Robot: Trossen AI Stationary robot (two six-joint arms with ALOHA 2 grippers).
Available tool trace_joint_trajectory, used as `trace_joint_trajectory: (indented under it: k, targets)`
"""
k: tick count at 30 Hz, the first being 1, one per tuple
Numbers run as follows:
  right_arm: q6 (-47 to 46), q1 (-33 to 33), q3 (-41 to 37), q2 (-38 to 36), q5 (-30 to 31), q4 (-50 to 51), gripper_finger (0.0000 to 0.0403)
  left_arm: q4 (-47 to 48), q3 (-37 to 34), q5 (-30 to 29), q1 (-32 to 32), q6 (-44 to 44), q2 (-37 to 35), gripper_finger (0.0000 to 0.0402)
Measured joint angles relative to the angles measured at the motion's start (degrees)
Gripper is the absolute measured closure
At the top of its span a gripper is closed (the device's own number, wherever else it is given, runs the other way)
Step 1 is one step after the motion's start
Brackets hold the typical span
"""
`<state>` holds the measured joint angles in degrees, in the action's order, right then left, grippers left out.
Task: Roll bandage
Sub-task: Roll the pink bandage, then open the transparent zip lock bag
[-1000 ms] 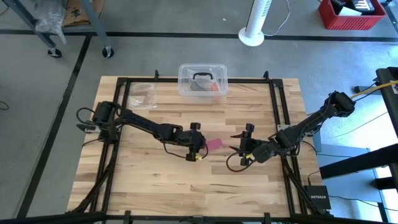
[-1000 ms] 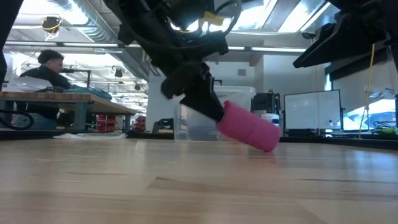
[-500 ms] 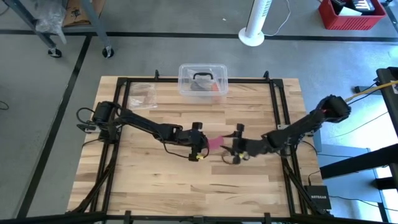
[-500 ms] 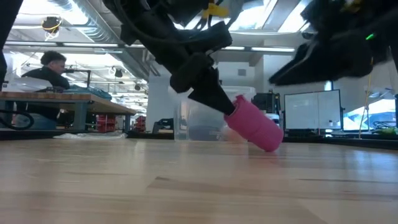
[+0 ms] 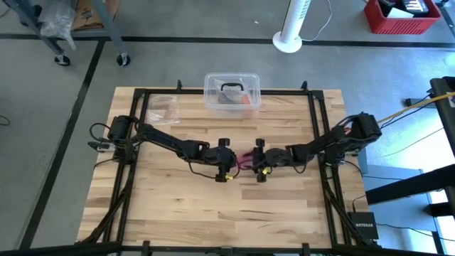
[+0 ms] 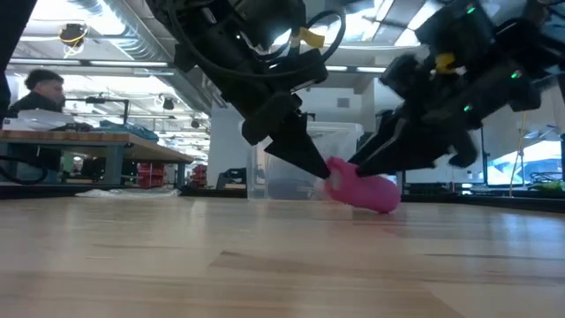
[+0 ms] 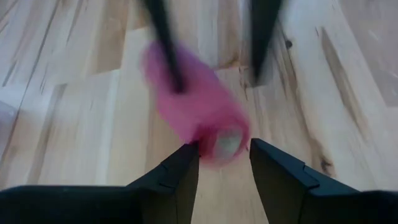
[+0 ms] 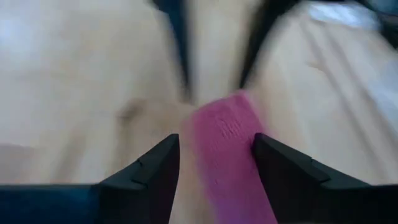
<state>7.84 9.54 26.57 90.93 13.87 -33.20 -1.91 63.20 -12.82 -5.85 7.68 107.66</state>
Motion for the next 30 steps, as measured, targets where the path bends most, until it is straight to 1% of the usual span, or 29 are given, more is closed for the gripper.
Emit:
trace_joint_trajectory:
  k: [7,9,11,15,18,21,23,25,27,28,30]
  targets:
    - [0.37,-0.18,0.0,0.11,0.97,0.35,0.0194,0.88,0.0,-0.02,-0.15,-1.31,-0.03,0.0266]
    - [0.45,-0.24,0.0,0.09,1.13,1.8,0.0194,3.36,0.0,-0.04,-0.15,-1.48,-0.36,0.0266]
    - [0.55,-0.24,0.0,0.09,1.12,3.63,0.0194,6.94,0.37,-1.71,-0.2,-2.5,-1.09,0.0266]
    - [0.6,-0.18,0.0,0.08,1.09,5.63,0.0194,17.13,3.33,-8.28,-0.46,-5.09,-5.26,0.0266]
    - [0.12,-0.22,0.04,0.07,1.11,5.68,0.0194,27.76,4.48,-17.41,-0.94,-9.92,-10.21,0.0266]
    - [-2.13,-0.2,0.04,0.07,1.07,5.87,0.0194,42.44,4.24,-25.26,0.06,-18.63,-14.15,0.0266]
    - [-4.95,-0.2,0.04,0.06,0.15,6.11,0.0194,50.37,2.91,-30.55,2.32,-25.21,-16.16,0.0266]
    - [-7.38,-0.2,0.07,-0.02,-1.3,6.34,0.0194,54.57,0.35,-33.66,6.22,-29.08,-17.55,0.0266]
    - [-8.71,-0.2,0.07,-0.04,-2.01,6.47,0.0194,55.0,-2.42,-33.14,11.49,-30.04,-18.37,0.0266]
    - [-8.94,-0.2,0.09,-0.04,-2.04,6.48,0.0194,54.87,-3.84,-31.45,14.37,-29.58,-18.5,0.0266]
    - [-9.27,-0.2,0.09,-0.04,-2.21,6.52,0.0194,52.76,-6.72,-26.28,20.41,-25.19,-18.41,0.0266]
